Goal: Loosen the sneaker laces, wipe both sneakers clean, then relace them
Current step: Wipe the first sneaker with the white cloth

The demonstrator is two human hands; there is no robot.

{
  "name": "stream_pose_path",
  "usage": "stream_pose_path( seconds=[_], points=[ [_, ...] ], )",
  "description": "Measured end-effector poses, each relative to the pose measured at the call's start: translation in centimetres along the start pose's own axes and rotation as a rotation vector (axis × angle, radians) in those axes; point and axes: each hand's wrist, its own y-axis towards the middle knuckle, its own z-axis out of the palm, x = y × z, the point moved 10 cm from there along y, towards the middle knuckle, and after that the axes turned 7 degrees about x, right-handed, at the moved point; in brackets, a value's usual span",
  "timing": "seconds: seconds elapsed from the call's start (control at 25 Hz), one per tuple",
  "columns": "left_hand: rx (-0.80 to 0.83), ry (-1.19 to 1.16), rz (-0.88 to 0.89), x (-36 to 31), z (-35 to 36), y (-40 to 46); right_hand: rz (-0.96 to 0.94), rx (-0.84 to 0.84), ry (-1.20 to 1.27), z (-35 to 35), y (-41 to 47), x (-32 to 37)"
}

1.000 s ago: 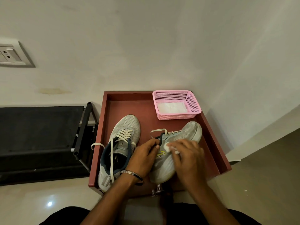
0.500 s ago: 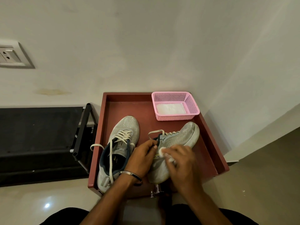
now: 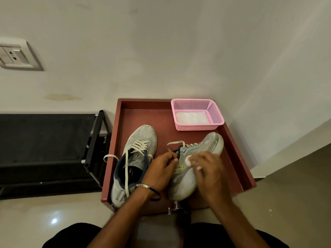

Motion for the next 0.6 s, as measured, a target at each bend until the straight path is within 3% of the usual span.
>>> stream_pose_path(
  seconds=[0.12,0.28,0.4,0.52,0.6],
  points=[
    [0.007,-0.046,-0.008,0.1,0.2,0.2,-0.298,0.146,0.019,1.7,-2.1,4.9],
    [0.001,-0.055,-0.020,0.1,0.1,0.2,-0.111,0.028,0.017,-0.1,-0.4,1.7],
    [0.014,-0.045,-0.018,0.2,0.3,0.3,-0.344,0.166,-0.025,1.7,-2.8,5.1],
    [0.007,-0.036,-0.019,0.2,0.2,0.5,-0.176,0.044,-0.024,-0.4,-0.8,2.3],
    [0.008,-0.026,-0.029,0.1,0.2,0.5,-0.247,0.104,-0.032,0.6,-1.2,3.7]
  ],
)
